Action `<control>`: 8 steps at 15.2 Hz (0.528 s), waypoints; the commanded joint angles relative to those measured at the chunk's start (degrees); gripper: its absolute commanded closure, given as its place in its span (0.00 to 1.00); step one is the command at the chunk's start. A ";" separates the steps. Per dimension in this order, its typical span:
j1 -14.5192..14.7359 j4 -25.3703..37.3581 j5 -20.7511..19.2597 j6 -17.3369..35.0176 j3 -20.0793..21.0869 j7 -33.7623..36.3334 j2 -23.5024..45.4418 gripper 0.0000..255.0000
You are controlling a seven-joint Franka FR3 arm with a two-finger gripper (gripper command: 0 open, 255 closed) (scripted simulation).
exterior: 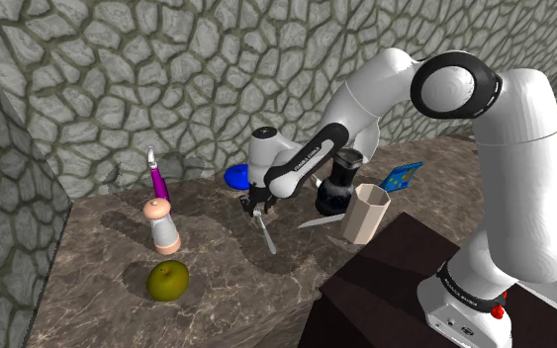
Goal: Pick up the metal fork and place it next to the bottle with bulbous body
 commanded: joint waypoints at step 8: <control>-0.70 -0.98 0.91 -0.52 1.12 -0.75 -2.27 1.00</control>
